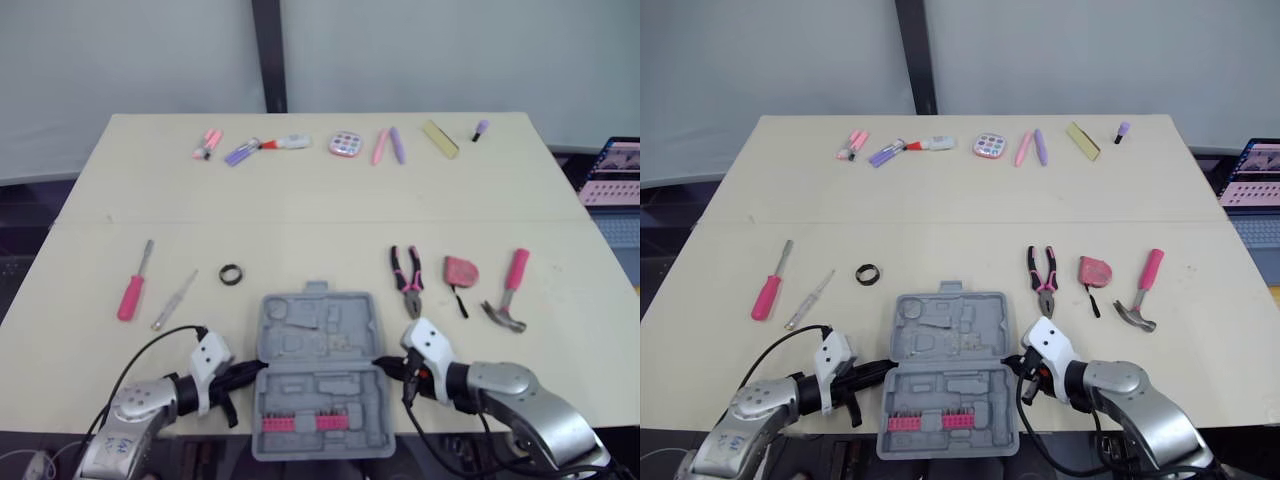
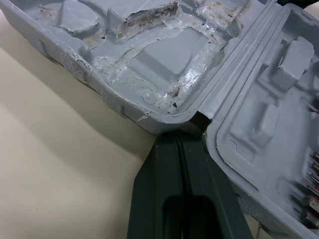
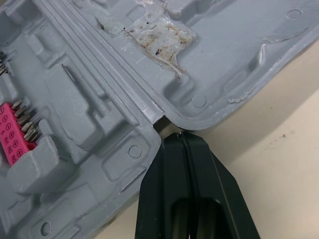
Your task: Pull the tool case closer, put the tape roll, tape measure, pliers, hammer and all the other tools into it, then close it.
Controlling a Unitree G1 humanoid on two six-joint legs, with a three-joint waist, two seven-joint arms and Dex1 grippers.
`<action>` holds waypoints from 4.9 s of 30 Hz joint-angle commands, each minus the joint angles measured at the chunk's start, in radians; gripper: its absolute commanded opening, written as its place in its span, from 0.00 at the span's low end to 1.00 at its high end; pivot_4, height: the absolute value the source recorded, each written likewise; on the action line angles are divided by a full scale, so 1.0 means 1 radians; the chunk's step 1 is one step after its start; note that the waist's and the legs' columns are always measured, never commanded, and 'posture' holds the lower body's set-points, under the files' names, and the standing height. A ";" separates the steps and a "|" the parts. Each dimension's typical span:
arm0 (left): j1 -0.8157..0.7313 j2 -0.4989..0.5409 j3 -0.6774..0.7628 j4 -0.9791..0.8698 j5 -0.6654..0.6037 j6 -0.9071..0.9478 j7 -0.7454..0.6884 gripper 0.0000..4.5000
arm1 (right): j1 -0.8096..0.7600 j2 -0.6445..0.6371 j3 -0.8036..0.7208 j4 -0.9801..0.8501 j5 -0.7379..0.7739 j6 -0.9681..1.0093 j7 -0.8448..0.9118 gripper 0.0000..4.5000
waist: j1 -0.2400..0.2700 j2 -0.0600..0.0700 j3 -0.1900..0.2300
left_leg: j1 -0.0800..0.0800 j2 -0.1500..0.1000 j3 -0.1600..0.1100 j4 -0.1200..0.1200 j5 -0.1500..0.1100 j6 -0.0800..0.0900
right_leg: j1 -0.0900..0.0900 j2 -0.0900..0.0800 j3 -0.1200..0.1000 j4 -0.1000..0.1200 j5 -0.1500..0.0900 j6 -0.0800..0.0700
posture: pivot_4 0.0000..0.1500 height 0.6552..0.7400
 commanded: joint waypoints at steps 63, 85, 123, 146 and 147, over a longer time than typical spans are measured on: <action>0.112 0.080 0.133 -0.086 -0.096 -0.012 0.017 0.00 | 0.008 -0.126 -0.104 0.051 0.031 -0.069 0.100 0.01 | 0.001 0.000 0.000 | 0.000 0.000 0.000 -0.001 0.000 0.000 | 0.001 0.000 0.000 -0.002 0.000 0.000 | 1.00 1.00; 0.347 0.108 0.441 -0.381 -0.332 0.086 0.007 0.00 | 0.095 -0.195 -0.269 -0.067 0.122 -0.041 0.130 0.01 | 0.003 0.000 0.000 | 0.001 0.000 0.001 -0.002 -0.001 0.001 | 0.003 0.000 0.000 -0.005 0.000 0.000 | 1.00 1.00; 0.490 0.052 0.557 -0.370 -0.288 0.061 0.058 1.00 | 0.211 -0.118 -0.363 -0.126 0.186 -0.376 0.246 0.98 | 0.003 -0.001 0.000 | 0.012 0.001 0.005 -0.006 -0.005 0.004 | 0.018 0.000 0.003 -0.022 0.005 0.001 | 1.00 1.00; -0.118 0.708 0.343 -0.296 -0.305 0.608 0.046 1.00 | 0.137 -0.048 -0.233 0.016 0.108 -0.551 0.275 0.98 | 0.013 0.000 0.001 | 0.013 0.001 0.006 -0.008 -0.004 0.003 | 0.017 0.000 0.004 -0.022 0.006 0.001 | 1.00 1.00; -0.176 0.750 0.286 -0.282 -0.283 0.616 0.040 1.00 | 0.134 -0.049 -0.232 0.017 0.106 -0.551 0.276 0.98 | 0.012 0.000 0.001 | 0.012 0.001 0.006 -0.008 -0.004 0.003 | 0.015 0.001 0.004 -0.022 0.006 0.001 | 1.00 1.00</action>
